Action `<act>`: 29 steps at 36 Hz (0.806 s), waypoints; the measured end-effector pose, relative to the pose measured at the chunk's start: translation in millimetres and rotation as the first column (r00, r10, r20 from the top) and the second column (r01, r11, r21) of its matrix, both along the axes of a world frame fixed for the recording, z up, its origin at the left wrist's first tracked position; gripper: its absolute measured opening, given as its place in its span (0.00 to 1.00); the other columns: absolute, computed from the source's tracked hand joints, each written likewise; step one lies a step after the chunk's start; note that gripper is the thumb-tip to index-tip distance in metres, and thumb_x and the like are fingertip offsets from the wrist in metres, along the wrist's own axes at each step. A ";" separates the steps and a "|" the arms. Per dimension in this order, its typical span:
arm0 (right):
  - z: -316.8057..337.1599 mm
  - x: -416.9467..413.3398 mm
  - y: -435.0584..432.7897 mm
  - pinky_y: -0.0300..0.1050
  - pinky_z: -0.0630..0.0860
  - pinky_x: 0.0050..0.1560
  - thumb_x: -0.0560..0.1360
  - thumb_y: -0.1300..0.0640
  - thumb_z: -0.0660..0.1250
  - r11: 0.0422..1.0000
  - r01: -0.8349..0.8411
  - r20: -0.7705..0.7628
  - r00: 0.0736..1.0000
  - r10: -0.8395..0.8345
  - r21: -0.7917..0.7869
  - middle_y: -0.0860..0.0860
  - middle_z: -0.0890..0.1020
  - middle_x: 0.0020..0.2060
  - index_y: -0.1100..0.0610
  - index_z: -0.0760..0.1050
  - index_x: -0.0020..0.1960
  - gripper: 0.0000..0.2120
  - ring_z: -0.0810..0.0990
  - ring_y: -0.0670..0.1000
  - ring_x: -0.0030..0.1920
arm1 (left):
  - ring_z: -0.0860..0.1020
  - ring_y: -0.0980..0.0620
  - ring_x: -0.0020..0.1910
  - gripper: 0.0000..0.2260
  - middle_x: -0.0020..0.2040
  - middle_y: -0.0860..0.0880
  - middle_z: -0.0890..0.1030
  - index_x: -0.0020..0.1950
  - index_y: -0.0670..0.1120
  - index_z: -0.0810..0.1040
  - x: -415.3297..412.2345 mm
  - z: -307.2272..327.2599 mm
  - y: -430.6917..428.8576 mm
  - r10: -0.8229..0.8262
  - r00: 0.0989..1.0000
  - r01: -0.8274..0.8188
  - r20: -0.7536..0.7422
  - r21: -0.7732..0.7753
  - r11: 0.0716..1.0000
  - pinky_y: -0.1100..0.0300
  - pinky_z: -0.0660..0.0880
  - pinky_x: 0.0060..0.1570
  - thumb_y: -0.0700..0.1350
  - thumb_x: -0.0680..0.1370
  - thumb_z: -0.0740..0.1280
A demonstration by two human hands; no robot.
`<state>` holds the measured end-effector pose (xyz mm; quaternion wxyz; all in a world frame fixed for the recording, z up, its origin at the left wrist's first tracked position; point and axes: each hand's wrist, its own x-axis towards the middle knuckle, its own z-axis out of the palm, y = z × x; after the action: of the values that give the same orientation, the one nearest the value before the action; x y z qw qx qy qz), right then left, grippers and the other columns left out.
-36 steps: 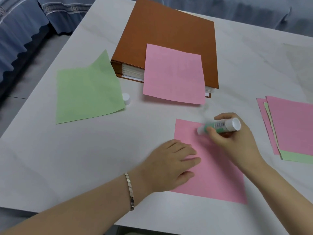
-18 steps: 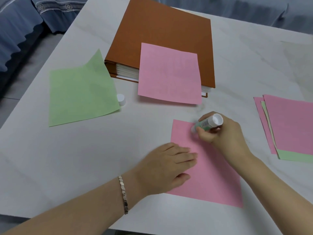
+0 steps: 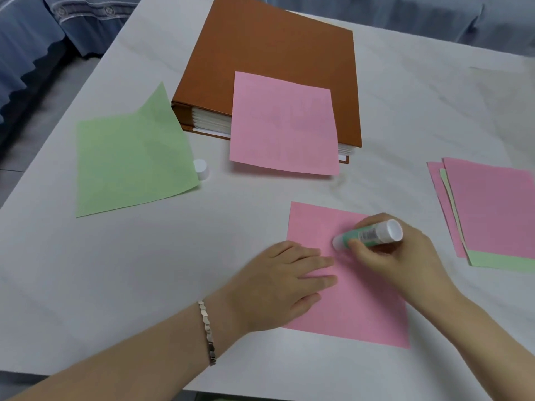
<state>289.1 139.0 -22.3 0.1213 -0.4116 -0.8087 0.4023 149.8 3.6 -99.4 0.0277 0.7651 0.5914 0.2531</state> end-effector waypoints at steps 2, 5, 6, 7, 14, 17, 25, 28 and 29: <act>-1.1 -1.7 -0.7 0.28 0.70 0.35 0.65 0.59 0.74 0.999 -0.031 -0.002 1.000 0.031 -0.032 0.40 0.80 0.37 0.49 0.76 0.37 0.08 0.77 0.43 0.35 | 0.73 0.50 0.60 0.13 0.61 0.50 0.79 0.58 0.50 0.81 0.0 0.1 0.1 0.000 1.000 0.000 0.002 0.000 1.000 0.57 0.65 0.62 0.48 0.77 0.61; -3.7 -7.0 2.4 0.27 0.69 0.34 0.65 0.62 0.74 0.999 -0.052 0.002 0.999 0.052 -0.015 0.40 0.79 0.36 0.50 0.76 0.37 0.10 0.75 0.40 0.32 | 0.73 0.50 0.60 0.13 0.61 0.50 0.79 0.58 0.50 0.81 -0.3 0.2 0.1 -0.004 1.000 0.004 0.016 -0.014 1.000 0.57 0.65 0.62 0.48 0.77 0.62; -4.5 -9.0 4.0 0.27 0.69 0.34 0.65 0.63 0.74 0.998 -0.059 -0.002 0.998 0.059 -0.004 0.39 0.79 0.36 0.51 0.76 0.37 0.10 0.75 0.39 0.32 | 0.74 0.50 0.60 0.13 0.61 0.51 0.79 0.57 0.50 0.81 -0.4 0.4 0.2 -0.005 1.000 0.005 0.022 -0.017 1.000 0.57 0.65 0.62 0.48 0.77 0.62; -4.8 -10.9 5.9 0.26 0.69 0.34 0.65 0.63 0.74 0.998 -0.065 -0.006 0.998 0.065 0.005 0.39 0.79 0.35 0.51 0.76 0.37 0.10 0.74 0.39 0.31 | 0.74 0.50 0.60 0.13 0.61 0.51 0.79 0.57 0.50 0.81 -0.6 0.4 0.3 -0.005 1.000 0.006 0.026 -0.019 1.000 0.57 0.65 0.62 0.48 0.76 0.62; -8.6 -24.8 23.8 0.26 0.68 0.33 0.67 0.63 0.74 0.997 -0.005 -0.065 0.998 0.010 0.073 0.43 0.77 0.29 0.52 0.74 0.38 0.10 0.72 0.38 0.30 | 0.74 0.51 0.60 0.12 0.61 0.52 0.79 0.57 0.50 0.81 0.2 0.9 0.0 -0.007 0.998 0.009 0.060 -0.040 0.999 0.57 0.66 0.62 0.47 0.76 0.62; -8.7 -27.8 29.7 0.26 0.68 0.32 0.67 0.61 0.73 0.996 0.034 -0.065 0.997 -0.028 0.088 0.42 0.78 0.32 0.49 0.74 0.37 0.10 0.74 0.37 0.30 | 0.74 0.51 0.61 0.13 0.61 0.52 0.79 0.57 0.50 0.81 0.5 1.8 0.2 -0.002 0.998 0.005 0.068 -0.046 0.999 0.58 0.66 0.62 0.47 0.76 0.62; -7.7 8.5 28.3 0.44 0.72 0.42 0.70 0.62 0.71 0.959 0.133 -0.139 0.975 -0.172 -0.250 0.52 0.80 0.38 0.49 0.79 0.41 0.07 0.76 0.52 0.39 | 0.75 0.47 0.57 0.13 0.57 0.47 0.80 0.50 0.45 0.82 12.4 7.7 2.8 0.073 0.995 -0.072 0.069 -0.021 0.997 0.54 0.67 0.59 0.50 0.72 0.64; -0.9 19.2 22.2 0.49 0.73 0.44 0.68 0.58 0.74 0.944 0.095 -0.129 0.981 -0.142 -0.316 0.50 0.82 0.36 0.47 0.80 0.41 0.07 0.78 0.52 0.39 | 0.73 0.47 0.59 0.16 0.59 0.46 0.80 0.48 0.43 0.81 16.2 4.9 5.7 0.055 0.998 -0.054 0.027 -0.014 0.998 0.53 0.66 0.60 0.54 0.72 0.64; 2.3 20.4 20.1 0.49 0.74 0.45 0.67 0.56 0.74 0.947 0.078 -0.128 0.984 -0.124 -0.311 0.49 0.83 0.36 0.47 0.80 0.41 0.06 0.78 0.50 0.38 | 0.72 0.48 0.60 0.16 0.60 0.45 0.79 0.48 0.42 0.81 16.6 4.1 6.2 0.045 0.999 -0.045 0.023 -0.015 0.999 0.53 0.65 0.61 0.54 0.73 0.63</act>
<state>309.5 159.0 -20.0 0.1357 -0.4358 -0.7038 0.5444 166.4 9.7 -95.4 0.0344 0.7484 0.6099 0.2586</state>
